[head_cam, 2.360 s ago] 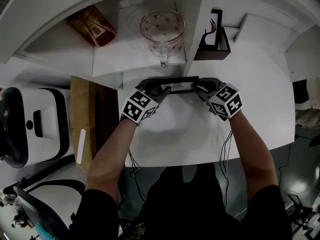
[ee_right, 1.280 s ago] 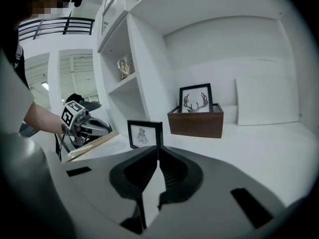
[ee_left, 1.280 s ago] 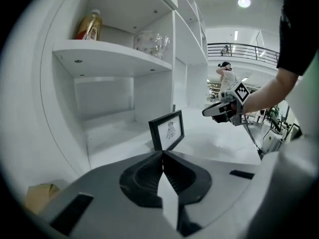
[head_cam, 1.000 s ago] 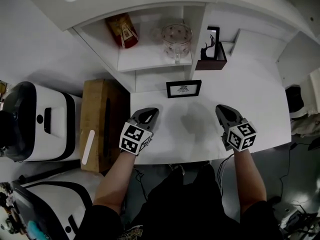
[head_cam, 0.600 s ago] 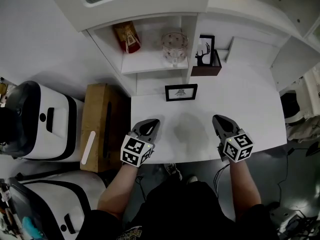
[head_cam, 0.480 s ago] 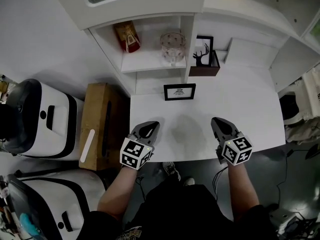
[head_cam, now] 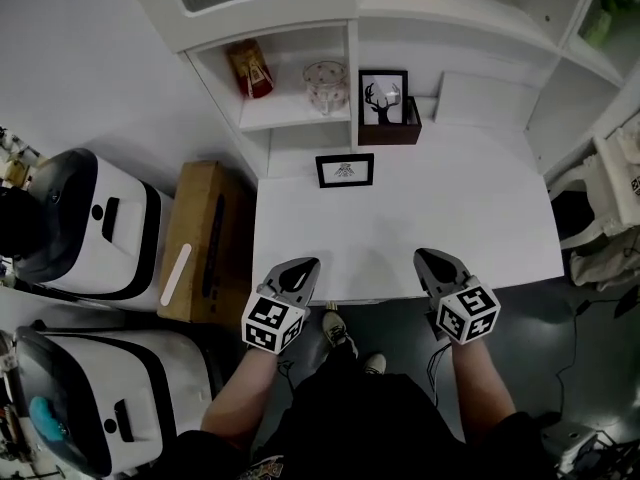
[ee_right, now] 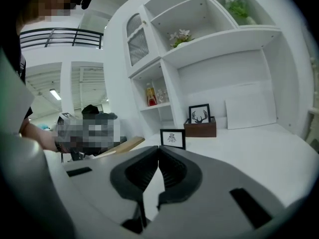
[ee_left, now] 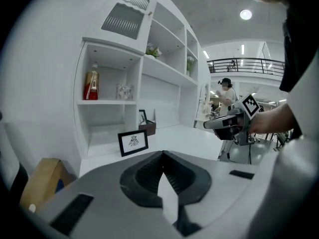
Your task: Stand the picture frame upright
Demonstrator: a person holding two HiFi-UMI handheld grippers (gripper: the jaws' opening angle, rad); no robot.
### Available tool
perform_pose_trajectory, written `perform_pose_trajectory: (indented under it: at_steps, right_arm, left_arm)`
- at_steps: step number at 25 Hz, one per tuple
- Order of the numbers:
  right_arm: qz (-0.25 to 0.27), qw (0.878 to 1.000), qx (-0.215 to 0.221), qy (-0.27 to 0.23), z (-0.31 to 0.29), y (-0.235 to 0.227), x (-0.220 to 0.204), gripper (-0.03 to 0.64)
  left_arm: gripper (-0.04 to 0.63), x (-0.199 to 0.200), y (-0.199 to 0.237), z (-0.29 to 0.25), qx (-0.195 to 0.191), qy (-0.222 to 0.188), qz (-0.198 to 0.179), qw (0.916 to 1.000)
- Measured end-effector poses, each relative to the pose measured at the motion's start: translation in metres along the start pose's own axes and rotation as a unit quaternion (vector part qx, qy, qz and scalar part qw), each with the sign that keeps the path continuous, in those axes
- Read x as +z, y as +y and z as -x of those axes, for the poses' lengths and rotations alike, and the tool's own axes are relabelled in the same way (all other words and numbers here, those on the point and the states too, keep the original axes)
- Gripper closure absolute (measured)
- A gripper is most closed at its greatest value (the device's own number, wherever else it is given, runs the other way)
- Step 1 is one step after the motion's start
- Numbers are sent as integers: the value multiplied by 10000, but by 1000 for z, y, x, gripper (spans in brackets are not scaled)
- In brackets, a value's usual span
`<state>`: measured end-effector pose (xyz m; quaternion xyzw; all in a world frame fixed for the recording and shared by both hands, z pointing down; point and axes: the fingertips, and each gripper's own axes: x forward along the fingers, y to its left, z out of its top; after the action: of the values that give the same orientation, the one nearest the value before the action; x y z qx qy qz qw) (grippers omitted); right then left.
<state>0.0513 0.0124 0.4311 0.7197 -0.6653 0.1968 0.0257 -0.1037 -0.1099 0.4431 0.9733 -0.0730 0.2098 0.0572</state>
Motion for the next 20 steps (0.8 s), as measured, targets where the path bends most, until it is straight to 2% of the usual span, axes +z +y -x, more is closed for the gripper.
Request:
perform_pose_trajectory:
  at_steps: [13, 20]
  right_arm:
    - [184, 9995, 241, -84, 71, 43, -19, 612]
    - [227, 9990, 391, -1, 96, 64, -34, 612]
  left_arm:
    - [591, -11, -79, 52, 124, -138, -10, 9998]
    - [591, -17, -105, 77, 213, -146, 17, 9997]
